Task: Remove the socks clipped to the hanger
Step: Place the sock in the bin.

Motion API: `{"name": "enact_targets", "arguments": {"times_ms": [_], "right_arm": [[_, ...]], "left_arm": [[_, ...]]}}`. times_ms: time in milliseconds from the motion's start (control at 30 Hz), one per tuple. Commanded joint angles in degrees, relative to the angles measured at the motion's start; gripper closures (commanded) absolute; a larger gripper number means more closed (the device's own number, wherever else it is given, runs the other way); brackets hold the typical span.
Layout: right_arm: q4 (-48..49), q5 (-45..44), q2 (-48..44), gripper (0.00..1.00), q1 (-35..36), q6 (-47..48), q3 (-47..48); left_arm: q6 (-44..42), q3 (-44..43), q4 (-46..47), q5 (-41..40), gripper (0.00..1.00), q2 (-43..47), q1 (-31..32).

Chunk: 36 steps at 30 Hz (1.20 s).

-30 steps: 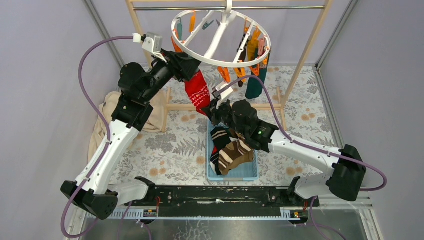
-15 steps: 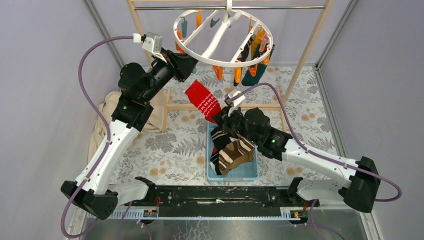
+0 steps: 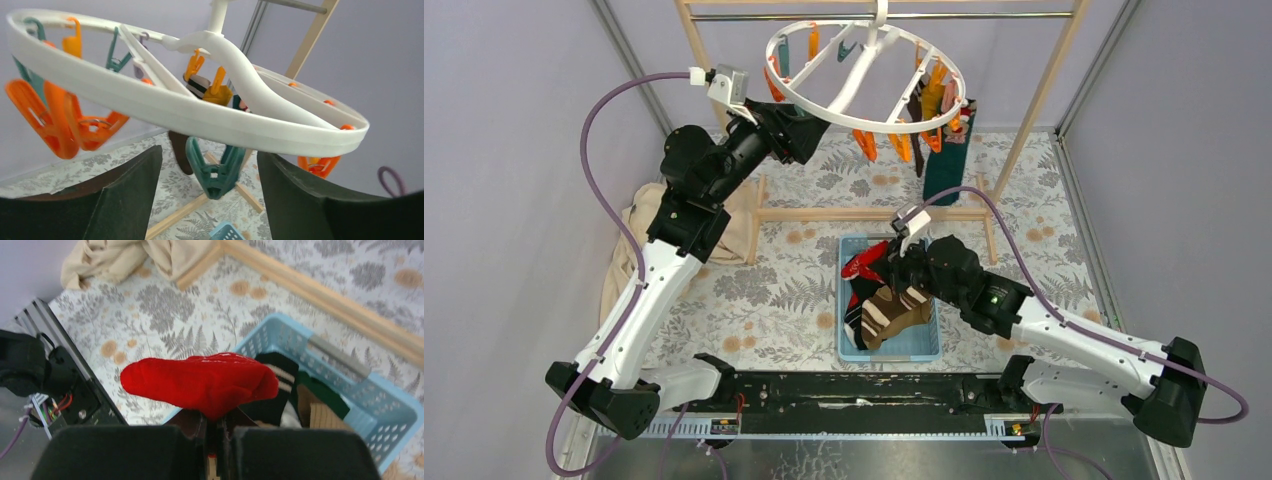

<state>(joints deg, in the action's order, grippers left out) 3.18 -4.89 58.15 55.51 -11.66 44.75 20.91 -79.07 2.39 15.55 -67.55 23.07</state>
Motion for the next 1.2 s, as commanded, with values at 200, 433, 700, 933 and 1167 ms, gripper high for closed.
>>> {"name": "enact_targets", "arguments": {"times_ms": [200, 433, 700, 933, 1167], "right_arm": [[-6.3, 1.0, -0.8, 1.00, 0.4, -7.2, -6.3], [-6.8, -0.6, 1.5, 0.86, 0.4, -11.0, -9.9], [-10.3, -1.8, 2.6, 0.56, 0.4, -13.0, -11.1], [-14.5, -1.5, -1.5, 0.30, 0.4, -13.4, -9.3], [-19.9, -2.1, -8.0, 0.02, 0.4, -11.9, -4.4]], "left_arm": [[-0.1, -0.3, -4.7, -2.0, 0.02, 2.3, -0.4], [1.0, 2.3, -6.7, -2.1, 0.01, 5.2, -0.4], [2.7, 5.4, -9.7, -2.5, 0.01, 9.6, -0.4], [4.3, 8.3, -13.2, -2.5, 0.01, 13.2, -0.4], [6.1, 14.0, -15.4, -2.8, 0.01, 17.0, -0.4]]}}
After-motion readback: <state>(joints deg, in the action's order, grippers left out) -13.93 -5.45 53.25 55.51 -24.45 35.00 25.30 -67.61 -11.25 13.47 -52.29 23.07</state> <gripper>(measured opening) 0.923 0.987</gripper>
